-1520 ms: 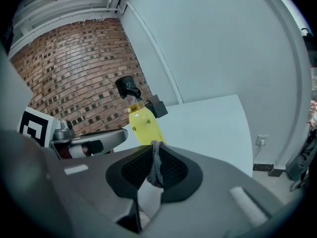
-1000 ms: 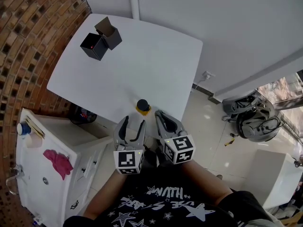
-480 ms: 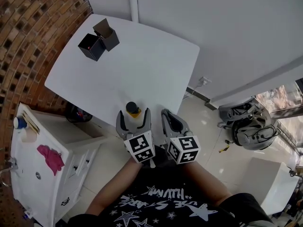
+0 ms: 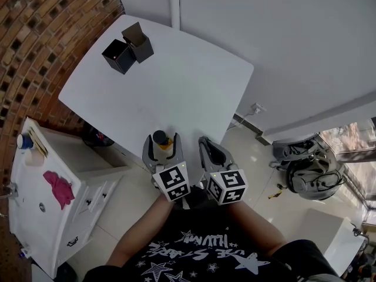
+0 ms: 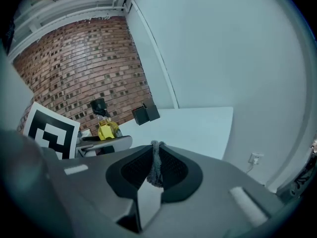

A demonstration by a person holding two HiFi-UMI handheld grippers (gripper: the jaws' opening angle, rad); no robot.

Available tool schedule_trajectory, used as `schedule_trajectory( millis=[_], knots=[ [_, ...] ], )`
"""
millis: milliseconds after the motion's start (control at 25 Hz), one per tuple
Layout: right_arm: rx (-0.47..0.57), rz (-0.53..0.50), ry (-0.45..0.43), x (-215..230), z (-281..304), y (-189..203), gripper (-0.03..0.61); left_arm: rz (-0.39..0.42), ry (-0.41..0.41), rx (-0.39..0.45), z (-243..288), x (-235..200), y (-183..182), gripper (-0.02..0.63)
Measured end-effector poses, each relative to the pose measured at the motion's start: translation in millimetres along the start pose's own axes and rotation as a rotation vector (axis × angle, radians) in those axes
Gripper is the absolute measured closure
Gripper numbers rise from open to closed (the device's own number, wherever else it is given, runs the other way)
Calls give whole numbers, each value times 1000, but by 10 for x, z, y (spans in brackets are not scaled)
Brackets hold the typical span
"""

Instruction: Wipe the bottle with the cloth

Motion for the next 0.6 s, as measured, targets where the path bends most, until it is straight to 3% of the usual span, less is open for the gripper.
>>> schedule_trajectory(
  millis=[320,600],
  knots=[
    [-12,-13,-39,-49,97,-18,537,32,78,43,-32,-19,40,325],
    [-9,-12,-70,-157,170,-33,538,105,316,174,-52,-83,77,327]
  ],
)
Point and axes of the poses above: the fingertips, and each gripper's own axes: z forward along the fingers, x to its right, y out of its underside, the point moved 7 cm from there along -z, backward along the fingers, and after that the axes turned 13 degrees about z, right-handed, at the moved point
